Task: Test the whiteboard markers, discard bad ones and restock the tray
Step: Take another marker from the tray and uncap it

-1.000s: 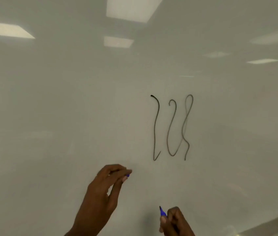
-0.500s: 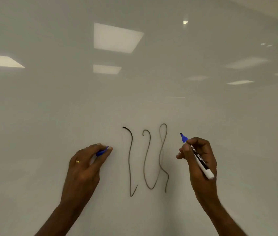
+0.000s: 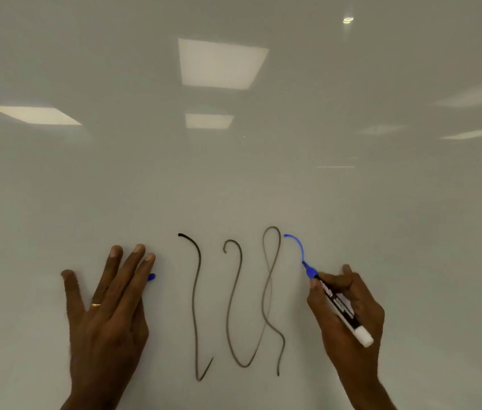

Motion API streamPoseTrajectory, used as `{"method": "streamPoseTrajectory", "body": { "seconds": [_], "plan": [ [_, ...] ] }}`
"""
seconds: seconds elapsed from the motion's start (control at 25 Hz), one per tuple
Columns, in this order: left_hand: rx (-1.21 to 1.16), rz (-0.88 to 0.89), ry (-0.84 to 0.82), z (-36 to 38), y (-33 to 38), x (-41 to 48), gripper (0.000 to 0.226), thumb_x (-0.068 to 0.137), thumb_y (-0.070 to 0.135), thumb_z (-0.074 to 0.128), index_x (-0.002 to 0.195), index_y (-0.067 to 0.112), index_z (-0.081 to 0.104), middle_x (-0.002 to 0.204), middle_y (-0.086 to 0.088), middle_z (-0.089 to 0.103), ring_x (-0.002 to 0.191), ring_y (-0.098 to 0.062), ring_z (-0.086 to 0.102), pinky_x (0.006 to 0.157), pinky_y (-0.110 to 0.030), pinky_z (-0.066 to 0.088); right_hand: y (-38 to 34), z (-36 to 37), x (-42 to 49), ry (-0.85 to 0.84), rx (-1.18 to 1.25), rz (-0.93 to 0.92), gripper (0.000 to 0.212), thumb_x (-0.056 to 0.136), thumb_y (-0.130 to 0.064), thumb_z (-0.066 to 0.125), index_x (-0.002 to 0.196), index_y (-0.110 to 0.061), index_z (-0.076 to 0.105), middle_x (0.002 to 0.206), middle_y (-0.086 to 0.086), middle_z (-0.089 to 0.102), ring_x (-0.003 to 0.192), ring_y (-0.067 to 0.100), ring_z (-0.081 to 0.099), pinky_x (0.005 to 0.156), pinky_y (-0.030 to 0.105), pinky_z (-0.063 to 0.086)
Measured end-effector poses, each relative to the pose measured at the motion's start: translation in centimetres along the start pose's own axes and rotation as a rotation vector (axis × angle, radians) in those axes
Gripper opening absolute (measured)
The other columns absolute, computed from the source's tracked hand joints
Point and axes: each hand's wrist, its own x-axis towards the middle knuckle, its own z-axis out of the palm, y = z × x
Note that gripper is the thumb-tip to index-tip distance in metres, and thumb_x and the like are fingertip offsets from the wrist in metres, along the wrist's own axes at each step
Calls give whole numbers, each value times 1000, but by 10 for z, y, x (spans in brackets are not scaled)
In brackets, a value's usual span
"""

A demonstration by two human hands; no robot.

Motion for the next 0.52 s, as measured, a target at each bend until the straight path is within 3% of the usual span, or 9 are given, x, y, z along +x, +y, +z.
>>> {"method": "streamPoseTrajectory", "body": {
  "seconds": [0.08,0.12,0.16,0.2,0.24,0.28,0.36,0.4,0.52],
  "plan": [
    [30,-21,14,3,4,1,51,92,2,48,143,5,48,152,-9,44,152,-18,24,118,-70,10,21,-3,-37,-8,-174,53,99,52,14,90,102,-65,56,77,-21,66,88,22,73,108,13,38],
    [43,-26,20,5,7,1,50,92,2,46,142,5,49,151,-10,44,151,-19,25,118,-71,10,30,-7,-49,-56,-214,34,104,52,6,93,105,-72,49,81,-29,61,85,17,73,104,7,37],
    [50,-32,28,6,8,1,49,93,2,45,142,4,49,151,-11,45,151,-21,27,117,-71,10,36,-11,-53,-78,-212,-50,83,67,-11,89,106,-71,48,87,-37,59,91,1,70,101,9,40],
    [51,-40,31,6,9,1,48,94,2,43,142,4,49,151,-12,45,149,-24,30,117,-72,11,37,-16,-53,-68,-207,-166,47,86,-31,74,106,-66,51,93,-43,57,99,-17,61,98,16,45],
    [47,-54,27,7,8,1,49,95,3,42,143,4,47,151,-12,45,148,-26,32,116,-73,12,33,-22,-45,-50,-199,-248,21,94,-37,61,104,-55,58,97,-46,57,103,-28,51,98,24,47],
    [35,-67,20,9,6,0,49,96,3,40,145,5,45,152,-12,44,149,-28,32,114,-74,14,29,-27,-28,-58,-141,-259,12,94,-31,62,98,-42,64,96,-41,62,103,-28,51,103,37,46],
    [1,-83,-4,15,-1,-3,52,99,5,38,151,9,36,157,-10,38,151,-29,28,112,-75,20,15,-32,21,-122,10,-158,9,84,-12,75,89,-17,70,86,-21,70,88,-6,68,108,61,37],
    [-19,-85,-17,17,-5,-5,54,100,7,36,153,13,31,159,-9,34,151,-29,25,111,-75,24,3,-33,47,-128,56,-129,12,83,-9,77,92,-14,70,83,-15,70,78,6,70,104,67,38],
    [-68,-99,-35,21,-8,-11,55,101,10,33,155,14,26,162,-7,28,152,-31,21,110,-74,26,-1,-36,82,-121,66,-136,11,86,-11,75,95,-12,69,81,-8,70,74,15,69,100,67,42]
  ]
}}
